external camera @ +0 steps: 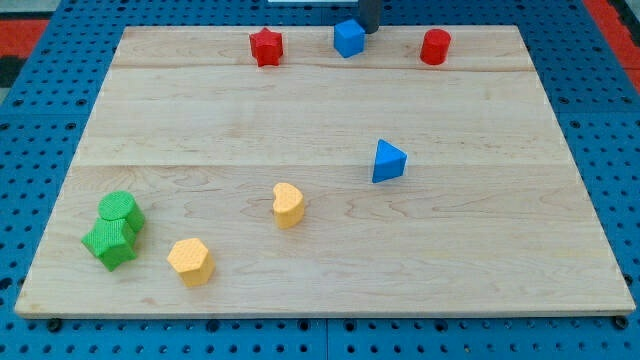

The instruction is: Move blue cube to the top center

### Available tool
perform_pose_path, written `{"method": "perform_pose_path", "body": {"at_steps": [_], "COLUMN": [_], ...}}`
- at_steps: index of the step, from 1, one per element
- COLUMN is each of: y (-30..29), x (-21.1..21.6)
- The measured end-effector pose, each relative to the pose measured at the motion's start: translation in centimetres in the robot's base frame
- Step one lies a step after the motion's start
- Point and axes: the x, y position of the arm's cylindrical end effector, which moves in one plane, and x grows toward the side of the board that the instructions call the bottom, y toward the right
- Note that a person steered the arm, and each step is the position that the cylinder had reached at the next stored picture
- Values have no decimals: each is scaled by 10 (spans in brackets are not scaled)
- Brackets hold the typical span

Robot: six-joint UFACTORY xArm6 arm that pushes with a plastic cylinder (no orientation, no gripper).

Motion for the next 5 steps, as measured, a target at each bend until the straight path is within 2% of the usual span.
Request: {"method": "perform_pose_path", "body": {"at_steps": [4,5], "y": [-26,-50], "x": [0,0]}}
